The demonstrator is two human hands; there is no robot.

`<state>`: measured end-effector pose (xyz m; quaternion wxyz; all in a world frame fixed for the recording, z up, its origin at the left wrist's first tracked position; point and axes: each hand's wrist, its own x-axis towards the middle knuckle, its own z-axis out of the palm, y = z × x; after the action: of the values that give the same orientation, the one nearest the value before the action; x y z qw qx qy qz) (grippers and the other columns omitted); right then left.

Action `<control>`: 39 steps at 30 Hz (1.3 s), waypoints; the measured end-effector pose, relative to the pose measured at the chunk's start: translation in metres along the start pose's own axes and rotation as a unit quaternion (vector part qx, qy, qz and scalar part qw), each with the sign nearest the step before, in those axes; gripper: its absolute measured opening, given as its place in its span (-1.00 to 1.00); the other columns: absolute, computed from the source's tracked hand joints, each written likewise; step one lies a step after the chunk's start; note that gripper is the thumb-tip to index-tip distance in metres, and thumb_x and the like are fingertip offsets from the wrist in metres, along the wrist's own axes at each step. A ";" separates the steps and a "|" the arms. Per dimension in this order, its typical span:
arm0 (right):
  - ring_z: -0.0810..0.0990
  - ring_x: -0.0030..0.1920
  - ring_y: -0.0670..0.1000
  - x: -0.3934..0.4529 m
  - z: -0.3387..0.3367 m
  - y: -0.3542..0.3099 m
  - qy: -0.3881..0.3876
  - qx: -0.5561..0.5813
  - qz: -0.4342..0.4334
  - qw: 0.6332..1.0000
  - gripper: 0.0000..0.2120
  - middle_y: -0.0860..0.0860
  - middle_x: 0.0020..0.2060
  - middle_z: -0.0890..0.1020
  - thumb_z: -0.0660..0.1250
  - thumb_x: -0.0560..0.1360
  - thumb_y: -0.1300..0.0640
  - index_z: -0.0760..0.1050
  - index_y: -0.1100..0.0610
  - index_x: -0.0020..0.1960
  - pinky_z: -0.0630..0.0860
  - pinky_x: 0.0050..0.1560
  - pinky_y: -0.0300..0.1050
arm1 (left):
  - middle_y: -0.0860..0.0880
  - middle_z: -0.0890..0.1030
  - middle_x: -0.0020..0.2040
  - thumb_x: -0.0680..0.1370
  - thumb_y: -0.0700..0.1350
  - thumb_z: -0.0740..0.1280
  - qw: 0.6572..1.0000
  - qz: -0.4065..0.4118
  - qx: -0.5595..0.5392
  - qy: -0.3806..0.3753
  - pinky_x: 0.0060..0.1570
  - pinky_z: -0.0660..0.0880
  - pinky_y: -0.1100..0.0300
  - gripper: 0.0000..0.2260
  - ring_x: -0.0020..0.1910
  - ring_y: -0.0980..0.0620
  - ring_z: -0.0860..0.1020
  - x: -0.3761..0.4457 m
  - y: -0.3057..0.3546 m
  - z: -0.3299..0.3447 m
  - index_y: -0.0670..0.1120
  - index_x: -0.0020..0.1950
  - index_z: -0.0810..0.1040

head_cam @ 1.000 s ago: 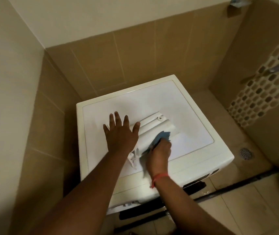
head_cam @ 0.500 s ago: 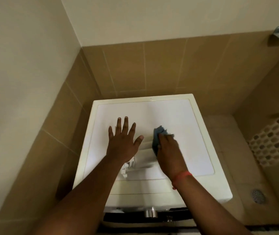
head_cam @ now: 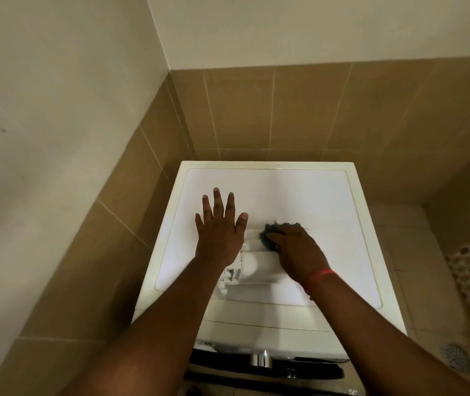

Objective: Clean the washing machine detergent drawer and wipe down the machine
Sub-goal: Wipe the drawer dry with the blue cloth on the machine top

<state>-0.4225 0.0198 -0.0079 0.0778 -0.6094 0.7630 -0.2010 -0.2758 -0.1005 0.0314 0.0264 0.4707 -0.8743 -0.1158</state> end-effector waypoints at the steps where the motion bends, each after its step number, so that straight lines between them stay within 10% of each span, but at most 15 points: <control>1: 0.56 0.01 0.15 0.007 0.000 -0.014 0.002 0.007 -0.031 0.999 -0.74 0.06 0.05 0.65 0.34 0.51 0.26 0.65 0.06 0.14 0.52 0.08 -0.03 | -0.08 -0.26 0.60 0.53 0.28 -0.34 1.000 -0.001 -0.003 -0.001 0.51 -0.04 -0.23 -0.33 0.57 -0.16 -0.25 0.000 0.000 0.001 0.04 0.60 -0.18; 8: 0.52 -0.03 0.10 0.026 -0.010 -0.036 -0.075 0.048 -0.024 0.996 -0.83 0.04 -0.09 0.60 0.30 0.56 0.04 0.64 -0.03 0.08 0.45 0.05 -0.06 | -0.09 -0.22 0.60 0.45 0.35 -0.51 1.000 0.001 0.014 0.011 0.50 -0.01 -0.25 -0.21 0.57 -0.20 -0.19 -0.002 -0.002 0.003 0.04 0.60 -0.16; 13: 0.59 0.13 0.04 0.016 -0.031 0.007 -0.065 -0.022 0.132 0.989 -0.76 -0.04 0.05 0.64 0.29 0.51 -0.17 0.66 -0.09 0.01 0.50 0.17 -0.10 | -0.09 -0.19 0.61 0.45 0.35 -0.50 1.000 0.006 0.011 0.004 0.49 -0.01 -0.27 -0.20 0.57 -0.22 -0.17 -0.001 -0.004 0.003 0.04 0.61 -0.11; 19: 0.57 -0.13 0.18 0.023 0.006 -0.067 -0.027 0.052 0.034 0.998 -0.70 0.07 -0.17 0.64 0.31 0.33 0.40 0.65 0.10 -0.07 0.45 -0.05 -0.13 | -0.09 -0.14 0.62 0.54 0.32 -0.34 1.000 0.018 -0.015 -0.010 0.50 0.04 -0.23 -0.29 0.58 -0.23 -0.12 -0.001 -0.006 -0.001 0.01 0.61 -0.05; 26: 0.58 -0.04 0.05 0.001 -0.040 -0.007 -0.032 -0.004 0.167 0.985 -0.85 0.00 -0.10 0.63 0.39 0.52 0.01 0.69 0.04 0.00 0.35 0.00 -0.31 | -0.05 -0.16 0.62 0.57 0.30 -0.29 0.998 0.036 -0.059 -0.009 0.48 0.09 -0.27 -0.33 0.58 -0.21 -0.13 0.000 -0.011 0.002 0.02 0.61 -0.02; 34: 0.56 -0.09 0.11 0.023 0.006 -0.064 -0.042 0.056 0.035 0.997 -0.75 0.02 -0.11 0.65 0.29 0.39 0.32 0.65 0.07 -0.06 0.51 0.05 -0.06 | -0.07 -0.14 0.62 0.58 0.29 -0.24 0.999 0.025 -0.045 -0.012 0.47 0.10 -0.27 -0.35 0.58 -0.21 -0.12 0.000 -0.009 0.002 0.02 0.61 -0.01; 39: 0.49 0.10 0.00 0.000 -0.017 -0.028 -0.002 0.057 0.027 0.998 -0.64 -0.02 0.13 0.64 0.36 0.41 0.36 0.66 0.04 0.10 0.26 0.22 -0.37 | -0.07 -0.14 0.62 0.52 0.32 -0.33 1.000 0.006 -0.009 -0.015 0.48 0.10 -0.26 -0.29 0.58 -0.22 -0.10 0.000 -0.006 0.000 0.03 0.61 -0.04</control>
<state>-0.4038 0.0185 0.0191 0.1191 -0.5833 0.7665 -0.2410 -0.2713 -0.1039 0.0303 0.0184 0.4634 -0.8763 -0.1307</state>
